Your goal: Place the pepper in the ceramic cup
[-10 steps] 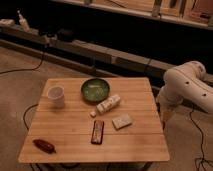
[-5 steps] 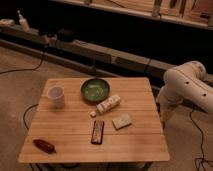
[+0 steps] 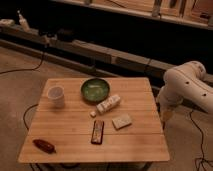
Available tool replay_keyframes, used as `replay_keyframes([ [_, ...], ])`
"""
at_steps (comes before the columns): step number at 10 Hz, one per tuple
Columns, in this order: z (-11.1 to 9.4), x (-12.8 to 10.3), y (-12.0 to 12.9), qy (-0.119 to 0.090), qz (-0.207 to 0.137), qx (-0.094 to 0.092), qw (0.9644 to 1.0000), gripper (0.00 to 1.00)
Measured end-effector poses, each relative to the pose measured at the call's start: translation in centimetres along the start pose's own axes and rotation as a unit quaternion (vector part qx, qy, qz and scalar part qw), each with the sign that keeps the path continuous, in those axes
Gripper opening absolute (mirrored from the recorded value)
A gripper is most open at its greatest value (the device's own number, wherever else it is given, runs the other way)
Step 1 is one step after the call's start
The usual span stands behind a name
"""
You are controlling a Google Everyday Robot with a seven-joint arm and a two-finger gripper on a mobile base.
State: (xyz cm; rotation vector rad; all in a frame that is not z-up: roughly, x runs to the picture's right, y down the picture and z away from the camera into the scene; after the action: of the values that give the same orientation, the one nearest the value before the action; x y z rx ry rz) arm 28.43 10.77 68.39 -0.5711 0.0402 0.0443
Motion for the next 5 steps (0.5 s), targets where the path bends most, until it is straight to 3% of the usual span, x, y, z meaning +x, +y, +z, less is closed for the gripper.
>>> replay_keyframes([
  [2,0.1,-2.1,0.0,-0.002,-0.022,0.0,0.9998,0.65],
  [3,0.5,-5.7,0.3,-0.006,-0.058,-0.001,0.9983,0.65],
  [5,1.6,-13.9,3.0,-0.013,-0.15,-0.005,0.9886,0.65],
])
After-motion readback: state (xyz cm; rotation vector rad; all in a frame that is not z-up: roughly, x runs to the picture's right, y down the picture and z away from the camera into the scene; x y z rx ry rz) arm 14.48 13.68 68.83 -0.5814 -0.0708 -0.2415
